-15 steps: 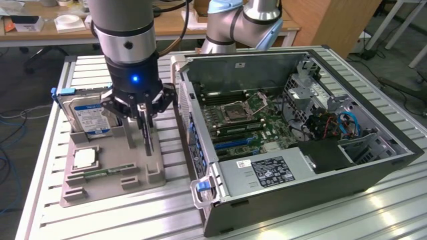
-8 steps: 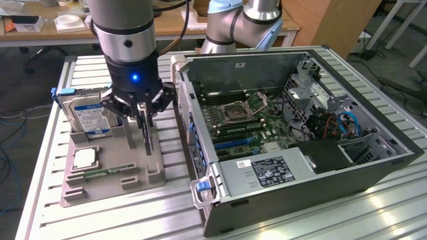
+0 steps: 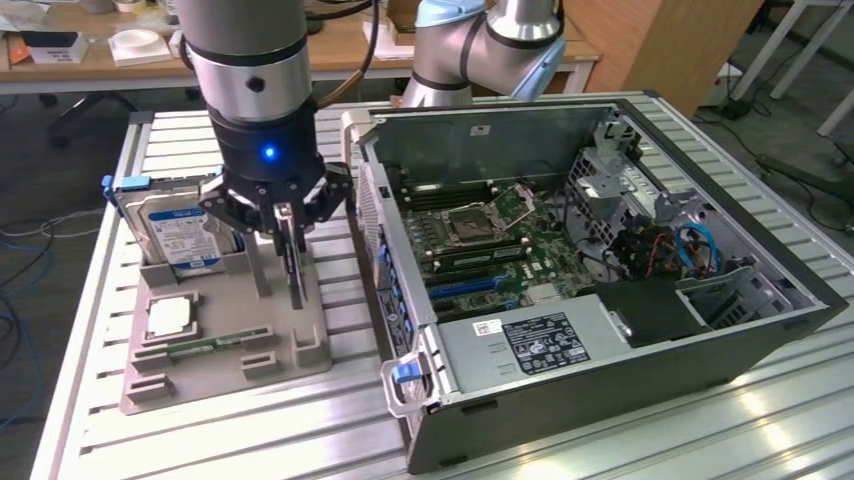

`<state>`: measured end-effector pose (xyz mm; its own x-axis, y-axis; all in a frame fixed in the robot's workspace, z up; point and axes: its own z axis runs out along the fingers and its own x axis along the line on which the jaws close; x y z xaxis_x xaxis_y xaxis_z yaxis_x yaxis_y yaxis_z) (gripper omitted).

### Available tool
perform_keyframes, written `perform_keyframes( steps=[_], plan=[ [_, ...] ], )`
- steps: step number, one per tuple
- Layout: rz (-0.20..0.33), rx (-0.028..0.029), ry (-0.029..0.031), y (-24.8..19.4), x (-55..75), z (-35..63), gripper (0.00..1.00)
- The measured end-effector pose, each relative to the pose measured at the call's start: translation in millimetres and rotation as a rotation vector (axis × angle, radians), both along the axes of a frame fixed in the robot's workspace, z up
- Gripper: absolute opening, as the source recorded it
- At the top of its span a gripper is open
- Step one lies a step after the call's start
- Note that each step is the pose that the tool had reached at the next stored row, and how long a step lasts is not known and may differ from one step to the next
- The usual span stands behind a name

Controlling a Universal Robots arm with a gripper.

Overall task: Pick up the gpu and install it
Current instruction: 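Pick up the gpu and move the gpu toward the slot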

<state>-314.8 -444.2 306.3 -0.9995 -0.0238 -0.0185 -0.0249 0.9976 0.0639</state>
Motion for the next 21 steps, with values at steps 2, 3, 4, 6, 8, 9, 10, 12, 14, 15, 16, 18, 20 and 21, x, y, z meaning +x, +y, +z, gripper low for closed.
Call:
perform_keyframes(
  steps=[2, 3, 4, 6, 8, 9, 10, 12, 14, 15, 16, 18, 20, 21],
  plan=[
    [0.0, 0.0001, 0.0, 0.0, 0.0, 0.5, 0.26],
    [0.0, 0.0, 0.0, 0.0, 0.0, 0.7, 0.26],
    [0.0, 0.0001, 0.0, 0.0, 0.0, 0.9, 0.26],
    [0.0, 0.0, 0.0, 0.0, 0.0, 1.4, 0.26],
    [0.0, 0.0, 0.0, 0.0, 0.0, 1.9, 0.26],
    [0.0, 0.0001, -0.0001, 0.0, 0.0, 2.1, 0.26],
    [0.0, 0.0, 0.0, 0.0, 0.0, 2.3, 0.26],
    [0.0, 0.0, 0.0, 0.0, 0.0, 2.6, 0.26],
    [0.0, 0.0001, 0.0, 0.0, 0.0, 3.1, 0.26],
    [0.0, 0.0, 0.0001, 0.0, 0.0, 3.6, 0.26],
    [0.0, 0.0, 0.0, 0.0, 0.0, 3.8, 0.26],
    [0.0, 0.0, 0.0, 0.0, 0.0, 4.2, 0.26],
    [0.0, 0.0, 0.0001, 0.0, 0.0, 6.9, 0.26],
    [0.0, 0.0, 0.0, 0.0, 0.0, 9.3, 0.26]
  ],
)
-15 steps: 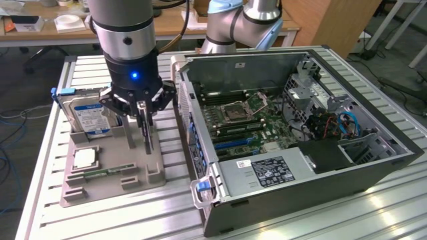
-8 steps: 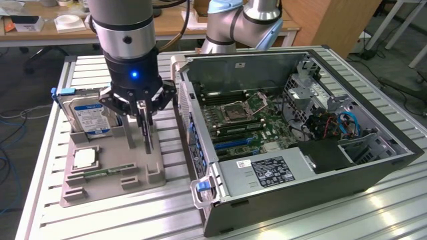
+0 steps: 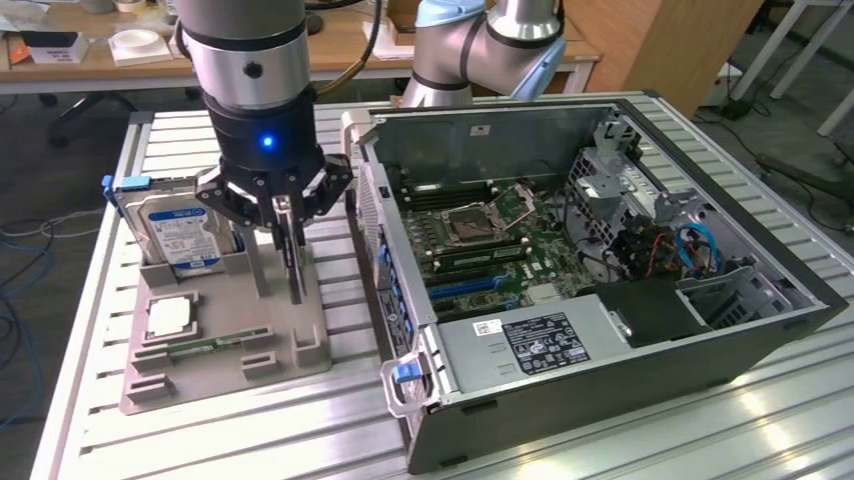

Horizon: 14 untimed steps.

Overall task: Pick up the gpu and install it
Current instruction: 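Pick up the gpu and move the gpu toward the slot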

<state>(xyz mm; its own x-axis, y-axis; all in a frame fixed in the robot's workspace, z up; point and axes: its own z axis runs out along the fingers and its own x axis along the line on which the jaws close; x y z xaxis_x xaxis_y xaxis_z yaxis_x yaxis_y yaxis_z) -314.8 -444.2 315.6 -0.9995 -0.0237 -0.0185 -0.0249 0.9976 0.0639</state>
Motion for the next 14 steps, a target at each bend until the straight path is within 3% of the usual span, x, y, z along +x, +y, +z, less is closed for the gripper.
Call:
perform_keyframes(
  steps=[14],
  plan=[
    [0.0, 0.0, -0.0001, 0.0, 0.0, 2.7, 0.26]
  ],
)
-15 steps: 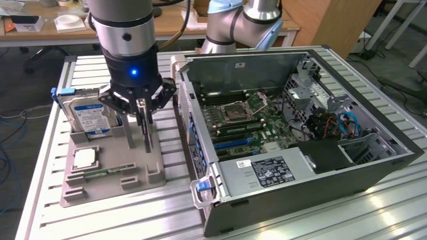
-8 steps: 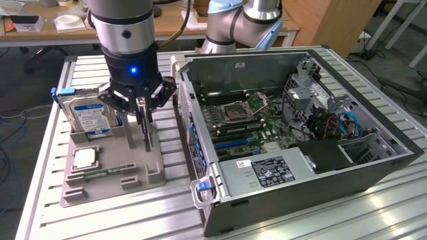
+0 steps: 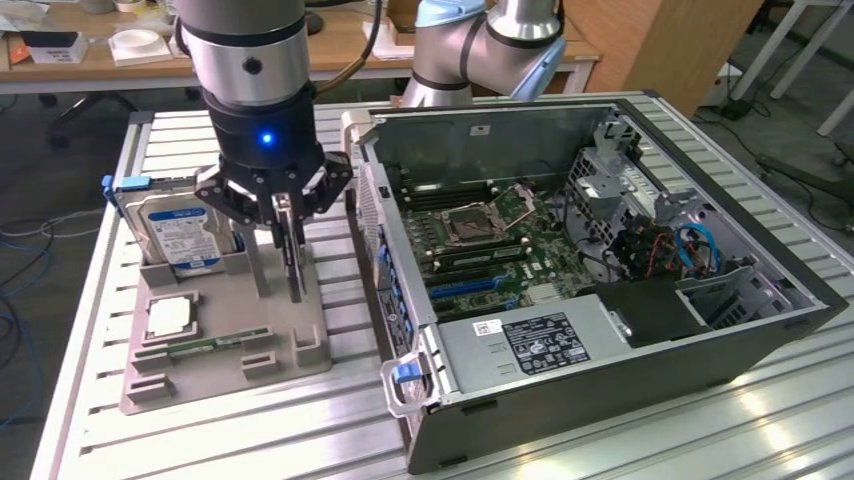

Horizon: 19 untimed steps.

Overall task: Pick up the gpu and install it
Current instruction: 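Pick up the gpu and move the gpu toward the slot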

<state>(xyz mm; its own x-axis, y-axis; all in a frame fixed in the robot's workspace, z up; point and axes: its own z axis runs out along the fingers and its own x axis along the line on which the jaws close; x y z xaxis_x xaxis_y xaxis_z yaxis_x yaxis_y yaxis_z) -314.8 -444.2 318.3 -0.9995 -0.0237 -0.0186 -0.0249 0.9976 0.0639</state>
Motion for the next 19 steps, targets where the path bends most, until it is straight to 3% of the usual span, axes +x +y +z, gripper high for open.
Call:
perform_keyframes(
  steps=[19],
  plan=[
    [0.0, -0.0001, 0.0001, 0.0, 0.0, 4.4, 0.26]
  ],
)
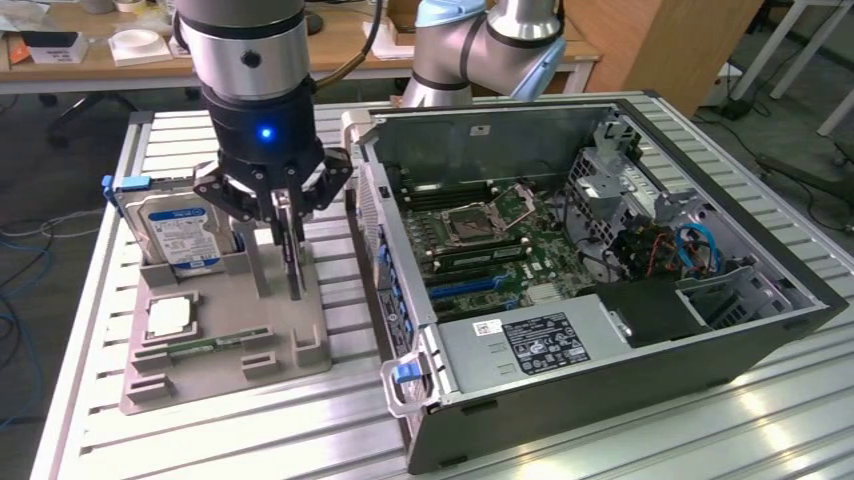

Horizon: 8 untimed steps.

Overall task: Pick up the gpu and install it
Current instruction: 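Pick up the gpu and move the gpu toward the slot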

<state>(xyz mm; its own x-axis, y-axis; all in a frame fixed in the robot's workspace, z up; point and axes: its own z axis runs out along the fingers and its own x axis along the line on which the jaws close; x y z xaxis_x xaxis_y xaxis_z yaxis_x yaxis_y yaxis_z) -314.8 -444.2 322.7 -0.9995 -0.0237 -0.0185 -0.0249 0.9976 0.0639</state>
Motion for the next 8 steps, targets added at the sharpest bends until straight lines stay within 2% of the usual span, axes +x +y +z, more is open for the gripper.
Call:
perform_keyframes(
  steps=[8],
  plan=[
    [0.0, 0.0, 0.0, 0.0, 0.0, 2.5, 0.26]
  ],
)
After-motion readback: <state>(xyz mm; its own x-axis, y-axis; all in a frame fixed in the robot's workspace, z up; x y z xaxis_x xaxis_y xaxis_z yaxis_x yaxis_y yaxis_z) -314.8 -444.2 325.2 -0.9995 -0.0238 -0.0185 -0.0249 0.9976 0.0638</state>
